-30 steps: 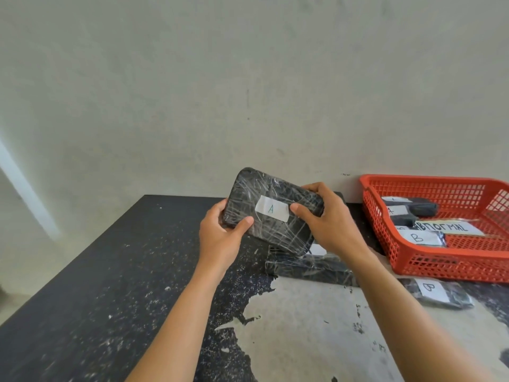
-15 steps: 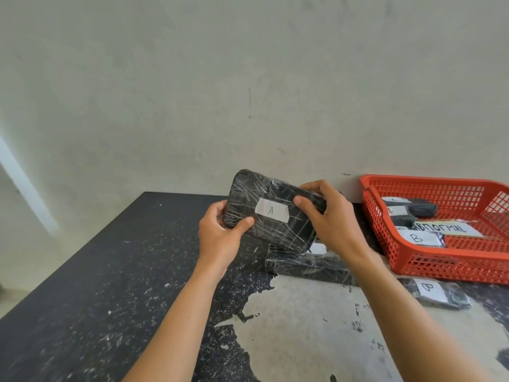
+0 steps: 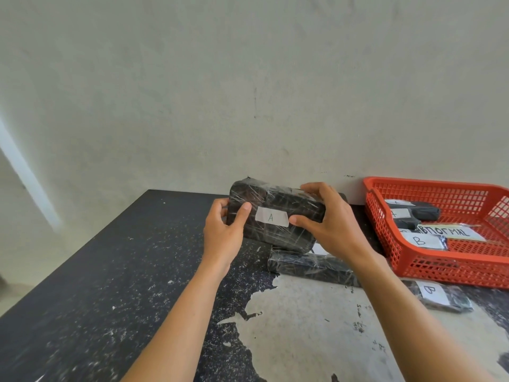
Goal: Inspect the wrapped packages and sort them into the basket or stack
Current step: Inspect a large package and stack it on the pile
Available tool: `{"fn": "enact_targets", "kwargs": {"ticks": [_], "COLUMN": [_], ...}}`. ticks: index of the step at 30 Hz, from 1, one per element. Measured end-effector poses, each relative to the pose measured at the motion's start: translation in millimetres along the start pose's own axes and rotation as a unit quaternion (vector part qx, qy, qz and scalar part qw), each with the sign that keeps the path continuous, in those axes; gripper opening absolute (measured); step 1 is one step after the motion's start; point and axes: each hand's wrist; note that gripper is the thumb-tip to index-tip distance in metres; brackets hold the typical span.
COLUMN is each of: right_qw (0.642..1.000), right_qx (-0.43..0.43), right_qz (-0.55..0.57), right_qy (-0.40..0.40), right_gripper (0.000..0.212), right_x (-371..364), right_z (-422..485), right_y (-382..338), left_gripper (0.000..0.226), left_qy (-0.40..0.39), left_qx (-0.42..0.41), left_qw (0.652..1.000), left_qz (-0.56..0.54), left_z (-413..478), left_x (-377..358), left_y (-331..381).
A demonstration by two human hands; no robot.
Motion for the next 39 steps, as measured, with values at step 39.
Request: {"fn": "enact_targets", "kwargs": {"ticks": [39], "right_qw": [0.996], "right_qx": [0.071], "right_qz": [0.021], "right_qy": [0.040], "right_gripper": [0.026], "right_x": [-8], "right_z": [-3], "right_y": [-5], "left_gripper": [0.044], "left_qy": [-0.027], "left_qx": [0.006], "left_qw": [0.996], "left_qz": [-0.079], "left_z": [-1], "left_x": [10], "left_y": [15]}}
Point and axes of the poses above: each hand's wrist, its own z-axis towards the middle knuckle, its own x-axis out of the back of the hand, y = z × x, and after that the axes turned 10 degrees about z, right-handed
